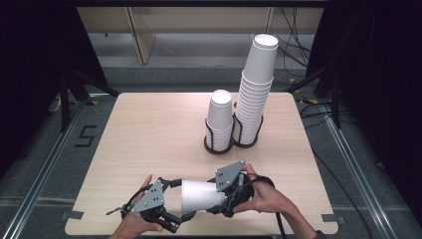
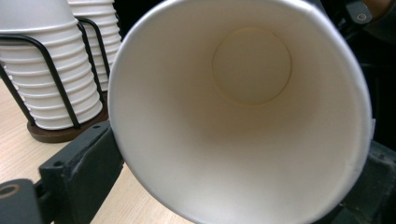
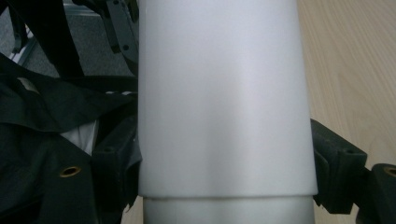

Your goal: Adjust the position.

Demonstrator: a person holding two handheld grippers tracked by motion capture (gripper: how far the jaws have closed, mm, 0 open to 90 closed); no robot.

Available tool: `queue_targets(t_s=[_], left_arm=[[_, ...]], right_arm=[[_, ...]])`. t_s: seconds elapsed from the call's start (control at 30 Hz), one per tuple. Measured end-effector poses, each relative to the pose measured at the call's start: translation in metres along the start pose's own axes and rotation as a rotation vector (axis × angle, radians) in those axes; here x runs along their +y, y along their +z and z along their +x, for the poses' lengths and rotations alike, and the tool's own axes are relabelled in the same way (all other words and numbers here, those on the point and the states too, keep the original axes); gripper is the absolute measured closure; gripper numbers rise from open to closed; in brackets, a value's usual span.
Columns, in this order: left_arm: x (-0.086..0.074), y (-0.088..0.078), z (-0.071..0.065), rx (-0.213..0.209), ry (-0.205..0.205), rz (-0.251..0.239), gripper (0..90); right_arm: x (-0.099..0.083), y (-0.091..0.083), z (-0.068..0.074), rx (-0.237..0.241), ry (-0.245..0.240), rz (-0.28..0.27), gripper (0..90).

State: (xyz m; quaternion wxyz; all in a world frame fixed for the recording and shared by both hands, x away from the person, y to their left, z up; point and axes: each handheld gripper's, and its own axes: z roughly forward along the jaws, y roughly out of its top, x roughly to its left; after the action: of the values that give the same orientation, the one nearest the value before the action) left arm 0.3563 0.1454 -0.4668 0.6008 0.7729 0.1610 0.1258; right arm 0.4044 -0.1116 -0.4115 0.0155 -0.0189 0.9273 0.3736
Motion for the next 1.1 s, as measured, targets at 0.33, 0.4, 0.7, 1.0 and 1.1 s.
queue_targets(t_s=[0.33,0.4,0.7,1.0,1.1], left_arm=[[0.002,0.002,-0.002,-0.002,-0.05,-0.084,1.7],[0.003,0.001,-0.003,-0.001,-0.048,-0.086,1.5],[0.003,-0.003,0.002,-0.045,-0.059,-0.076,8.1],[0.006,-0.005,-0.001,-0.059,-0.04,-0.064,12.4],[0.006,-0.004,-0.001,-0.056,-0.038,-0.053,12.6]], right_arm=[[-0.001,0.002,-0.001,0.038,0.031,-0.067,24.6],[0.0,0.004,0.0,0.041,0.032,-0.071,24.5],[-0.003,0.008,-0.001,0.035,0.023,-0.049,24.9],[-0.006,0.011,0.0,0.042,0.025,-0.014,24.0],[-0.006,0.012,0.001,0.043,0.031,-0.001,22.9]])
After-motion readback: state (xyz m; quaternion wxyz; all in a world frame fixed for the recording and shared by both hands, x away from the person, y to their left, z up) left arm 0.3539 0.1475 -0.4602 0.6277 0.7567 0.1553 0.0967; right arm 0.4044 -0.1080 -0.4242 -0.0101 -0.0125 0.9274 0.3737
